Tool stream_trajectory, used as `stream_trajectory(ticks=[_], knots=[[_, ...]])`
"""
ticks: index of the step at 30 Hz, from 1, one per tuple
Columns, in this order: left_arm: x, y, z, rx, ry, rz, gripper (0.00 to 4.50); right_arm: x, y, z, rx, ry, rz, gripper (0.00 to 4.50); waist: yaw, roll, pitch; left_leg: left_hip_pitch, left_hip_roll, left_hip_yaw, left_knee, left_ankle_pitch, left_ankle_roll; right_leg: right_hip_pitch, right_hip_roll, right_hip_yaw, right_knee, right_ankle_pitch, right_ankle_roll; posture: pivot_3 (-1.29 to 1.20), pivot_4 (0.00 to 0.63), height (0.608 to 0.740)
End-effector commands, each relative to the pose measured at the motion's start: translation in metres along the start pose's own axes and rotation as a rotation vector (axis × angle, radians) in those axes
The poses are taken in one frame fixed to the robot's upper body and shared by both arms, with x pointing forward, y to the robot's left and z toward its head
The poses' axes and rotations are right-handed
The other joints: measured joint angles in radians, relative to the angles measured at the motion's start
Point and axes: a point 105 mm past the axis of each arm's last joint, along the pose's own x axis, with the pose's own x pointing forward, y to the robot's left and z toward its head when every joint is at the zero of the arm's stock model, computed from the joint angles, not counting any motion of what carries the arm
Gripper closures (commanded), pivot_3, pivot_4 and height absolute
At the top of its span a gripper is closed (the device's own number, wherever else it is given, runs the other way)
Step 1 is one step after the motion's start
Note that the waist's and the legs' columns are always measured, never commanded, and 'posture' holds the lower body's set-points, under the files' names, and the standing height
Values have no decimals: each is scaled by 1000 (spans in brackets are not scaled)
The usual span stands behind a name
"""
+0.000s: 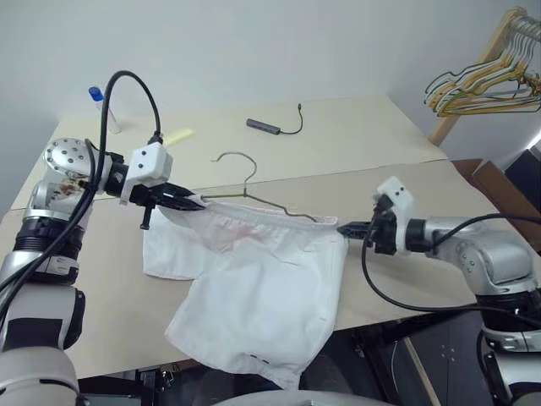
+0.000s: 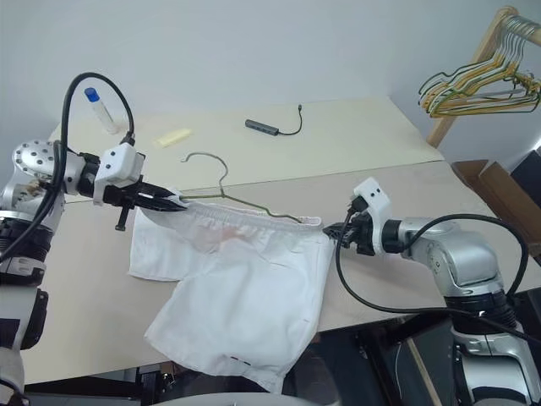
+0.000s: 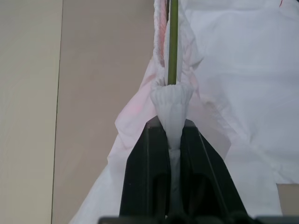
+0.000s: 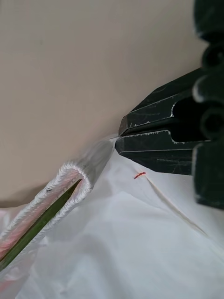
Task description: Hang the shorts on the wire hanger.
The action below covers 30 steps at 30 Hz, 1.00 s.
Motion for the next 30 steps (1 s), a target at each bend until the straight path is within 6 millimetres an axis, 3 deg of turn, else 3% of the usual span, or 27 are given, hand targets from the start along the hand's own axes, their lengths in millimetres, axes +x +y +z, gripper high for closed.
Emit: stream_trajectory(ticks=[1, 9, 18, 24, 30], knots=[[-7, 7, 8, 54, -2, 55, 4500, -12, 8, 41, -200, -23, -25, 4475, -2, 0, 0, 0, 0, 0, 0, 0, 0, 0, 0, 0, 0, 0, 0, -98, 0, 740], [1, 19, 24, 143, -3, 97, 4500, 3, 48, 97, -435, 2, 10, 4475, -4, 1, 0, 0, 1, 0, 0, 0, 0, -1, 0, 0, 1, 0, 0, -104, 0, 740], [-2, 17, 33, 134, -77, 106, 4500, 20, 54, 95, -515, 24, -4, 4475, -2, 1, 0, -3, -1, -1, 1, 0, 0, -3, -2, -1, 1, 0, 0, -90, 0, 740], [1, 13, 24, 131, -47, 100, 4500, 12, 61, 109, -539, -76, 31, 4475, -3, 1, 0, -2, -1, -1, 1, 0, 0, -3, -1, -1, 3, 0, 0, -89, 0, 740], [4, 15, 30, 138, -76, 106, 4500, 12, 66, 89, -565, -27, 115, 2822, -1, 1, 0, -2, -1, -1, 1, 0, 0, -2, -1, -1, 2, 0, 0, -88, 0, 740]])
